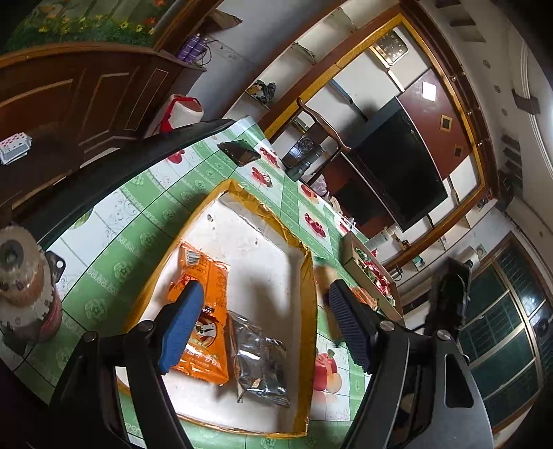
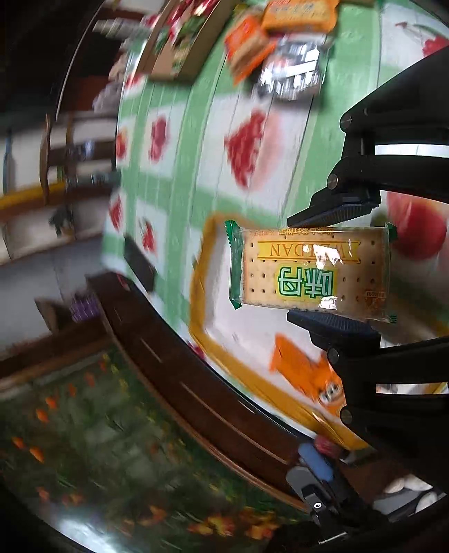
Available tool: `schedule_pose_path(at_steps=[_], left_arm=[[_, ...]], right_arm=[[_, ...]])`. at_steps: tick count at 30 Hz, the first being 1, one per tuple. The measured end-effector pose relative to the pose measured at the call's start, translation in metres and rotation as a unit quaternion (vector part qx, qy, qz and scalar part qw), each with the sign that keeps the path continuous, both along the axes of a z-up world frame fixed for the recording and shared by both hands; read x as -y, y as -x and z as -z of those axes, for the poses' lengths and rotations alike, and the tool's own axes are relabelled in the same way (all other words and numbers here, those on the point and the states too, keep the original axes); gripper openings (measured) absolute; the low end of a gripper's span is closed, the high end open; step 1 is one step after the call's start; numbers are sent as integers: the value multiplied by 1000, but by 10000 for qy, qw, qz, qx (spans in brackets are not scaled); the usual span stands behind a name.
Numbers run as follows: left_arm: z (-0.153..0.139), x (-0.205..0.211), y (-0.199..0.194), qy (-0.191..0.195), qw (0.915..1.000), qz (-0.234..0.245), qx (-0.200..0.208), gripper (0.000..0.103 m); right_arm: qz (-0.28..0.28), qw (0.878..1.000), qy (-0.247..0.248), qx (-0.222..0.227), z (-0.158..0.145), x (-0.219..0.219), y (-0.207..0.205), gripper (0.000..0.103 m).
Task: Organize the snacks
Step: 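Drop the orange bag into the tray with the left tool while the right tool drops the WEIDAN pack there, then grasp a green-ended cracker pack with the right tool while the left tool grasps the yellow cheese biscuit pack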
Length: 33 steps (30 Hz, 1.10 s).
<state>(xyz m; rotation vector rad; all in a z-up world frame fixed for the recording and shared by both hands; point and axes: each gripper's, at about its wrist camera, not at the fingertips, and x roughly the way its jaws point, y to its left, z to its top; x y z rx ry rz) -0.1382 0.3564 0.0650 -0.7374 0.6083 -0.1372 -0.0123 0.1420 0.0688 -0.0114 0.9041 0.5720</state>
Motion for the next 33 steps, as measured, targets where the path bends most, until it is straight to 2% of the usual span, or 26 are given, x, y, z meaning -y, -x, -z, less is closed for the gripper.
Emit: schedule_pose_path(at_steps=[3,7,11,13,15,17,19,20,24,25,27,28,30,33], left_arm=[[6,-5,3,113,9999,38,-84,75],[6,-8,7,19,9999,-24,-143,75],[6,-7,1,-138,9988,-97,-470,82],[8,-4,0,-14,9991,35,-416,82],[6,4,2,-55,9994,145,-320,82],[2,12,3,-132,9994,253,-178,82],[-5,21,6,-248,9992,325,8,82],[-8,25,7,-306,9989,355,93,82],[-30,49,19,-806,9937,454,629,82],[-34,54,21,-862,9923,509,731,84],[-39,66,22,-923,9891,746,866,96],[-38,71,18,-900,9887,890,800,103],[-27,84,5,-771,9883,1254,391,103],[-14,106,-4,-894,9848,1488,18,103]], right_arm=[[-242,9995,175,-65,13,-31,-3,47],[-486,9983,222,-234,29,-56,-9,49],[-477,9986,105,-185,26,-51,-3,53],[-415,9991,36,-70,17,-36,1,53],[-271,9992,82,279,2,-15,10,57],[39,9959,328,847,-13,14,21,75],[337,9898,540,1273,-19,49,26,85],[449,9882,616,1327,-19,65,26,85],[1128,9859,849,902,-5,145,14,84],[1378,9833,856,825,-1,167,11,84],[1834,9771,805,723,3,208,8,83],[2126,9717,771,687,6,232,5,83],[2538,9627,715,611,9,267,3,84],[2943,9531,582,385,18,310,-2,84]])
